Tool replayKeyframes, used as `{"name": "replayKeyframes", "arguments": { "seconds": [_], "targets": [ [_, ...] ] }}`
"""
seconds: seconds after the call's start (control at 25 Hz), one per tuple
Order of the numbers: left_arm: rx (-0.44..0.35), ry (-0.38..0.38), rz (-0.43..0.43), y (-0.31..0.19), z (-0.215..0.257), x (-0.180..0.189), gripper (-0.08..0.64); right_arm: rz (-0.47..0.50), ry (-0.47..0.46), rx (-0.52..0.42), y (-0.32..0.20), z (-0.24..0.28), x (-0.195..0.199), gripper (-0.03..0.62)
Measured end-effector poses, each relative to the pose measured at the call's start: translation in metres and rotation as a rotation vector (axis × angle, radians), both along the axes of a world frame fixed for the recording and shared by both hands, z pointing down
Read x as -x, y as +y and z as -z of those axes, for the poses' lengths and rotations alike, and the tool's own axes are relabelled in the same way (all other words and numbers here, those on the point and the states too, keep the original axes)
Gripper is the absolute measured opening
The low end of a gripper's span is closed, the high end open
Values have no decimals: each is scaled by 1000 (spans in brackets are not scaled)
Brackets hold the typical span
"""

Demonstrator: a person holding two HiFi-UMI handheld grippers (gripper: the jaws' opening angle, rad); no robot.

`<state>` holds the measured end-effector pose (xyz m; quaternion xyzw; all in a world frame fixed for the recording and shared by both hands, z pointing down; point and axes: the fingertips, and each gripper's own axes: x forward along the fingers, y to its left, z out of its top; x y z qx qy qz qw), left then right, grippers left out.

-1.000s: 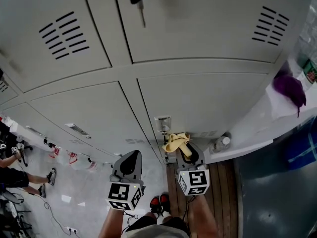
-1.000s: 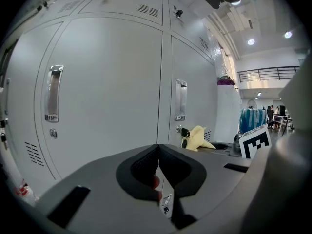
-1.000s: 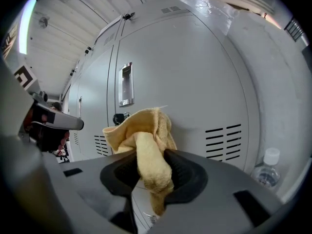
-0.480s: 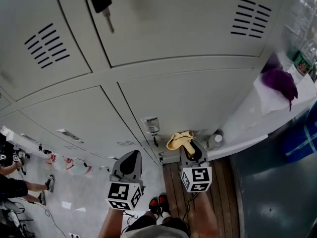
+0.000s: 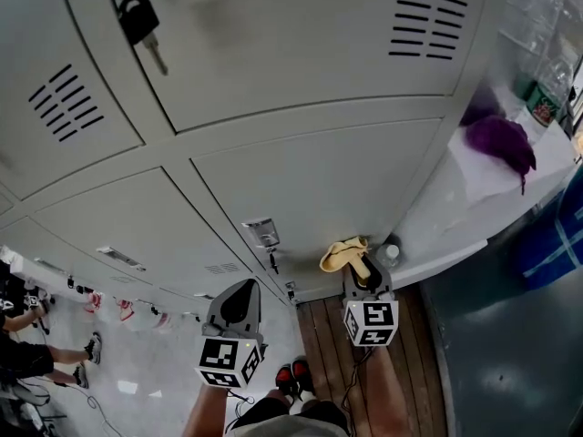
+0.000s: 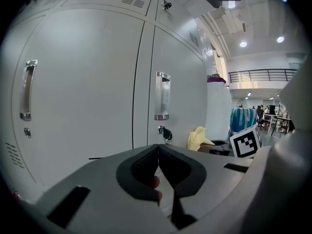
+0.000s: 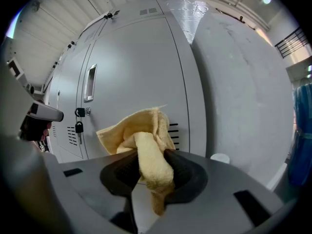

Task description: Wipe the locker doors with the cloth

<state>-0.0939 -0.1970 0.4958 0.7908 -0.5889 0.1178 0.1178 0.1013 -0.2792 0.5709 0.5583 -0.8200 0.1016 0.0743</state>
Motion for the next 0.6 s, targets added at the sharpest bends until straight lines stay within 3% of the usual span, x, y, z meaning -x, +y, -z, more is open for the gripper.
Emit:
{"name": "replayKeyframes", "arguments": {
  "seconds": [0.36,0.6],
  "targets": [
    [5,-8,-4,2,-2,0,23,-80,-1,13,-7,-5,-34,132],
    [1,-11,-7,4,0,0,23,-94,8,13,-6,-5,-36,130]
  ]
}}
